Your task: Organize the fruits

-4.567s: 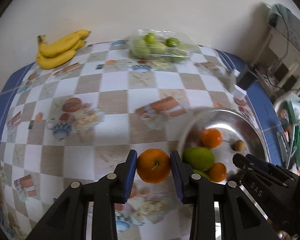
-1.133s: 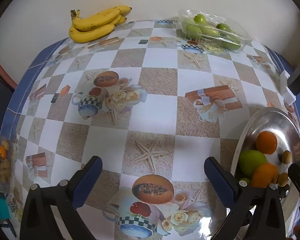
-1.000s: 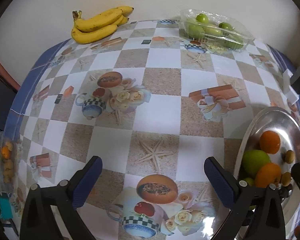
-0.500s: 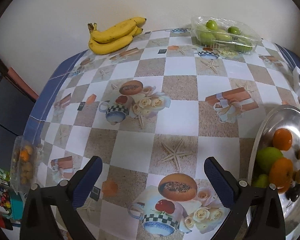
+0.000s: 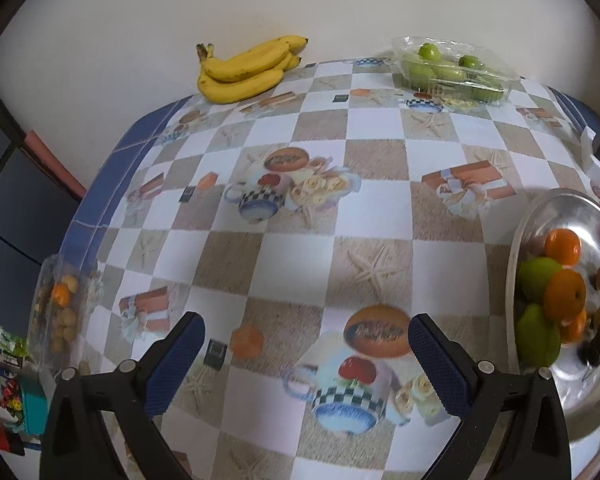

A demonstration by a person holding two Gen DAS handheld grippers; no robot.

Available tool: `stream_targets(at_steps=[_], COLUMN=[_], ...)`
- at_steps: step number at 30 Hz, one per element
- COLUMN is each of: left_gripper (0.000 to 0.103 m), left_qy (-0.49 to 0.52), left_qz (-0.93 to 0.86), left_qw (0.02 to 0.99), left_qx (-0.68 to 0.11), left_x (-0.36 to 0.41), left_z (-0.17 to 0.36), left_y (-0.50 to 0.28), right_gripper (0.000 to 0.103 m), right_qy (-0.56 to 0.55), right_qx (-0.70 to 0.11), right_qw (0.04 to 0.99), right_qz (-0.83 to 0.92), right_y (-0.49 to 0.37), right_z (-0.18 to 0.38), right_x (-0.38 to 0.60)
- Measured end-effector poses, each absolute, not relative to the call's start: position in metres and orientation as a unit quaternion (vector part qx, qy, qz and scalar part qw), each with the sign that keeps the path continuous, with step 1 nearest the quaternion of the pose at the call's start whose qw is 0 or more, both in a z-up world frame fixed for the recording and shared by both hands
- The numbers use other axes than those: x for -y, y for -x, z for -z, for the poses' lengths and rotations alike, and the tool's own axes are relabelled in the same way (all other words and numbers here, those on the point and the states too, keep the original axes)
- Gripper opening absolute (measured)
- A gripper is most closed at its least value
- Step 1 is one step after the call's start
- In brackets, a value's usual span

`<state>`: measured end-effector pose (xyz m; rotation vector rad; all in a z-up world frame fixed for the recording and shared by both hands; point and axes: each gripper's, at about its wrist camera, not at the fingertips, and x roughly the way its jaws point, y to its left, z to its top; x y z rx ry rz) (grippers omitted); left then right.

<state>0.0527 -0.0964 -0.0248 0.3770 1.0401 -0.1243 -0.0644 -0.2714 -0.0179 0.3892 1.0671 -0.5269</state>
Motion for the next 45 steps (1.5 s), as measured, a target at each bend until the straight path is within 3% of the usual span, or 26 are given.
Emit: stream_targets(at_steps=[25,45], left_gripper=[0.103,0.103], left_qy=[-0.223,-0.18], left_qz=[0.062,0.065], left_qw=[0.829,0.844], left_qx=[-0.509,-0.5], left_x=[0.044,0.023], left_z=[0.031,0.018], left_y=[0.01,0.017], right_gripper=[0.103,0.103], right_qy=[-0.16,-0.161], right_qx=[-0.504,-0.501], right_qw=[0.812,0.813], right_qz=[0.248,0.249], right_y=[0.121,0.134], right_z=[0.018,0.014], right_x=[0.22,0.211])
